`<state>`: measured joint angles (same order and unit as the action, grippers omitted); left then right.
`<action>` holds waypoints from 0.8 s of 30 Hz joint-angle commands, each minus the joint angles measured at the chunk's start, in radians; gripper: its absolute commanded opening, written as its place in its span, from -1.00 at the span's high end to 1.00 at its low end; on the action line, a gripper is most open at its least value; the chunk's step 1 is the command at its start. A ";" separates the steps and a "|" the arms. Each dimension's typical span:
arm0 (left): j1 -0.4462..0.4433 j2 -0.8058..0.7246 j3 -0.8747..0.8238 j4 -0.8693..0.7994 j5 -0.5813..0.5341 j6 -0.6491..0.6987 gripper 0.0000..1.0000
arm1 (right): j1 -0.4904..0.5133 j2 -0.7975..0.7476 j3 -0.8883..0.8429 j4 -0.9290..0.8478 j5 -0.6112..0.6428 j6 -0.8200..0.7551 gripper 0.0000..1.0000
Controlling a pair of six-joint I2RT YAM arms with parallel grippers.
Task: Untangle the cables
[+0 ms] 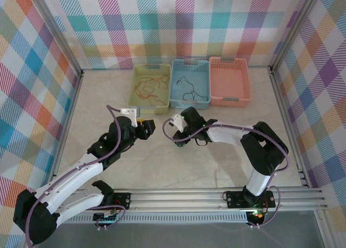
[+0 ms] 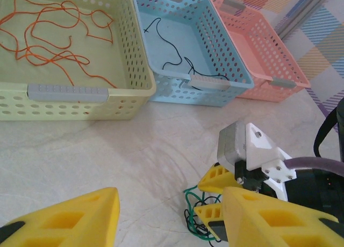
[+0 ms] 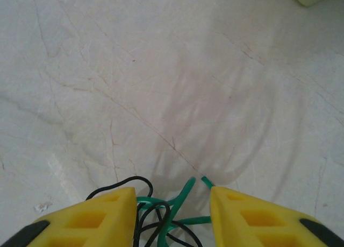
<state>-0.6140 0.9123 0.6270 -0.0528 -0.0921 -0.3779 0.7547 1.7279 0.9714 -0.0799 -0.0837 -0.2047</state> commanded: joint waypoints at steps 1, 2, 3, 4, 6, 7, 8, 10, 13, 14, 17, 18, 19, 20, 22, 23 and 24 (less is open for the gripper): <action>-0.006 -0.018 -0.001 -0.013 -0.015 0.015 -0.07 | 0.008 0.010 0.031 -0.026 -0.036 -0.009 0.49; -0.006 -0.016 -0.001 -0.013 -0.015 0.015 -0.06 | 0.008 0.007 0.029 -0.020 -0.039 -0.010 0.59; -0.006 -0.015 -0.001 -0.013 -0.016 0.015 -0.06 | 0.008 0.002 0.024 -0.016 -0.042 -0.012 0.69; -0.006 -0.013 -0.001 -0.010 -0.014 0.015 -0.06 | 0.008 -0.003 0.020 -0.011 -0.043 -0.012 0.76; -0.006 -0.010 -0.001 -0.007 -0.005 0.015 -0.06 | 0.008 -0.016 0.007 0.007 -0.033 -0.010 0.89; -0.005 -0.008 -0.001 -0.006 -0.004 0.016 -0.06 | 0.008 -0.028 -0.004 0.023 -0.031 -0.011 0.93; -0.006 -0.009 -0.001 -0.007 -0.005 0.014 -0.06 | 0.008 -0.038 -0.016 0.041 -0.034 -0.012 0.97; -0.006 -0.007 -0.001 -0.008 -0.007 0.017 -0.07 | 0.008 -0.071 -0.048 0.090 -0.048 -0.010 1.00; -0.006 -0.008 -0.003 -0.006 -0.002 0.020 -0.07 | 0.008 -0.127 -0.106 0.180 -0.089 -0.010 1.00; -0.005 -0.007 -0.003 -0.003 0.006 0.020 -0.06 | 0.008 -0.151 -0.130 0.221 -0.103 -0.009 1.00; -0.006 -0.006 -0.008 0.022 0.064 0.026 -0.06 | 0.008 -0.222 -0.206 0.341 -0.120 0.007 1.00; -0.006 -0.004 -0.011 0.036 0.092 0.025 -0.06 | 0.008 -0.247 -0.234 0.381 -0.127 0.008 1.00; -0.006 0.001 -0.013 0.053 0.126 0.025 -0.06 | 0.006 -0.272 -0.260 0.422 -0.131 0.013 1.00; -0.006 0.007 -0.013 0.070 0.163 0.027 -0.07 | 0.004 -0.292 -0.281 0.455 -0.135 0.018 1.00; -0.007 0.032 -0.012 0.104 0.242 0.024 -0.12 | -0.003 -0.329 -0.326 0.529 -0.149 0.033 1.00; -0.007 0.044 -0.013 0.122 0.275 0.025 -0.12 | -0.006 -0.341 -0.344 0.558 -0.153 0.043 1.00; -0.009 0.060 -0.011 0.141 0.312 0.022 -0.12 | -0.011 -0.349 -0.366 0.608 -0.155 0.059 1.00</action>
<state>-0.6140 0.9447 0.6254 0.0055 0.0837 -0.3702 0.7525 1.4090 0.6464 0.3424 -0.1955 -0.1852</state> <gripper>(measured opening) 0.558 0.062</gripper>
